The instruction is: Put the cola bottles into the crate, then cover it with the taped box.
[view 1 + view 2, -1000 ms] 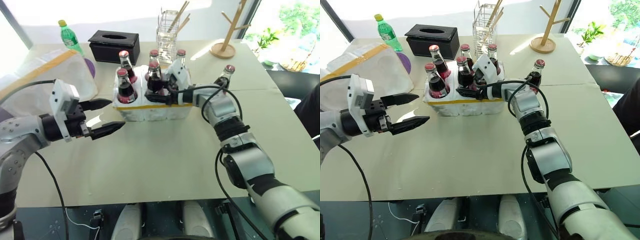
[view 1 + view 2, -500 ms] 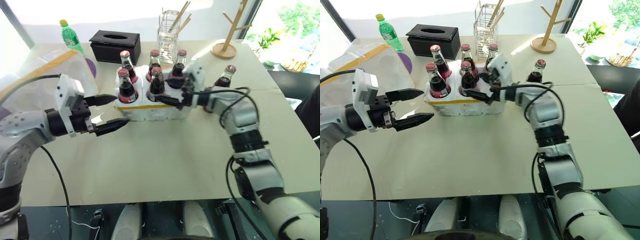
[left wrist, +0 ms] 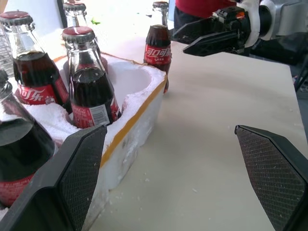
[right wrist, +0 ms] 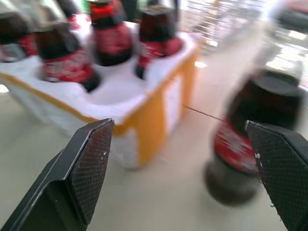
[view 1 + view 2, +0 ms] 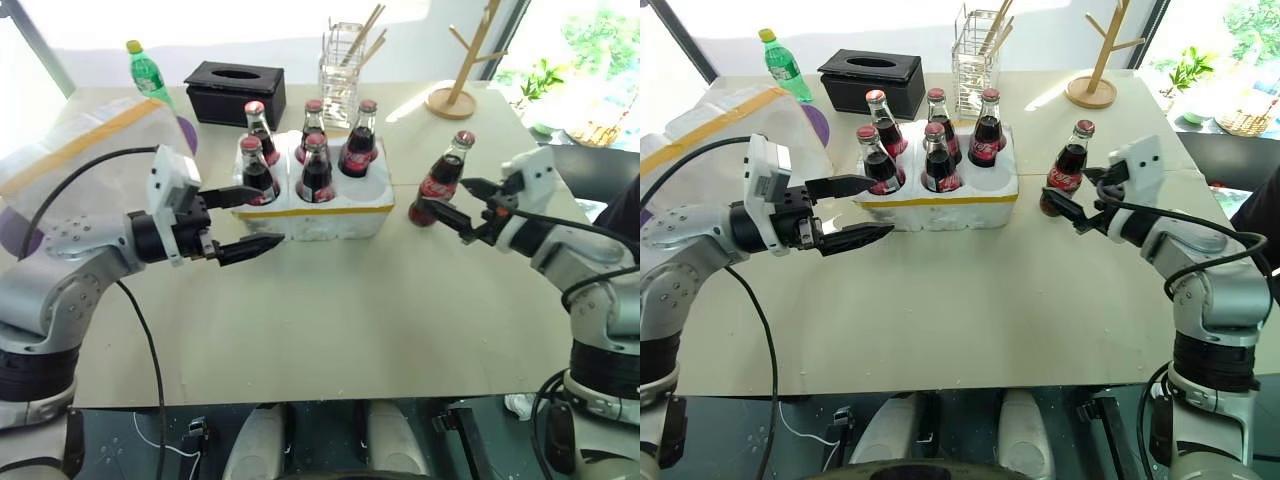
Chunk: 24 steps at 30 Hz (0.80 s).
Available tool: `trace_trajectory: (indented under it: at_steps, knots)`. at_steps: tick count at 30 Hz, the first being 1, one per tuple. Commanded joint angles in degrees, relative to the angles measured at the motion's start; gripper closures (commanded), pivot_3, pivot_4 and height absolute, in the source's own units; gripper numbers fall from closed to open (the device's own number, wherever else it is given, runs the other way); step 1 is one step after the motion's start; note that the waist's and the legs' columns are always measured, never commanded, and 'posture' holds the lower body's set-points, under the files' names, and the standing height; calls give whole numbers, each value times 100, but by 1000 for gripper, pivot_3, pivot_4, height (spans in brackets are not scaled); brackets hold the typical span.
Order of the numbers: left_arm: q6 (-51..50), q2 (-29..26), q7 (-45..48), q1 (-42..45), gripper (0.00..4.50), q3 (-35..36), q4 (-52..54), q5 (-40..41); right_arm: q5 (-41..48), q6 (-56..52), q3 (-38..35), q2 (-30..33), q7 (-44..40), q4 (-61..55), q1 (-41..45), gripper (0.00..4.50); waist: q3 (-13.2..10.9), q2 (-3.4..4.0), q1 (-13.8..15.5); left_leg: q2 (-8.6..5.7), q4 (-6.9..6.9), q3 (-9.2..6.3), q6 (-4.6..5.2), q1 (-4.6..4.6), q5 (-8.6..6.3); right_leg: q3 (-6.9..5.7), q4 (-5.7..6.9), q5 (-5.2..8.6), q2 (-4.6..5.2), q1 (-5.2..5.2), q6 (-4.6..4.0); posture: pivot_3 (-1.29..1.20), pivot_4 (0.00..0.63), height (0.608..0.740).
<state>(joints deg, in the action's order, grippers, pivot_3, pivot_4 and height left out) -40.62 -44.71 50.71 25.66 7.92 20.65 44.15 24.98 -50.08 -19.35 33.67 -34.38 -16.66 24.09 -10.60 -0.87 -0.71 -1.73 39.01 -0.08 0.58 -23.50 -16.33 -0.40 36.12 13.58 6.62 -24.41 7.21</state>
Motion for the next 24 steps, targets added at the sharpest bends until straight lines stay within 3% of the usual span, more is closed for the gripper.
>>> trace_trajectory:
  at_steps: [1, 10, 22, 24]
  knots:
    - [139, 38, 52, 164, 0, -42, 41, -67, 11, 227, -134, 8, 227, -7, 17, 48, 0, 0, -29, 2, 0, 2, 0, 0, 0, 0, 0, 0, -2, 0, 0, 0, 150, 740]
    - [151, 84, 154, 299, 0, -115, -33, -156, -246, 1068, 350, -114, 327, 1163, 498, 48, 0, 0, -6, 8, 4, 9, 1, 2, 0, 3, 0, 0, -8, 0, 1, 0, 150, 740]
    - [70, -41, 134, 178, 0, 34, 157, -90, -798, 2668, 945, -466, 122, 3909, 1675, 48, 0, 1, -30, 11, 6, 9, 0, 2, 0, 3, 0, 0, -11, 1, 1, 0, 150, 740]
    - [67, -59, 118, 153, 0, 47, 180, -87, -815, 2808, 972, -521, 78, 4135, 1793, 554, 0, 1, -23, 11, 6, 9, 0, 2, 0, 3, 0, 0, -11, 1, 1, 0, 150, 740]
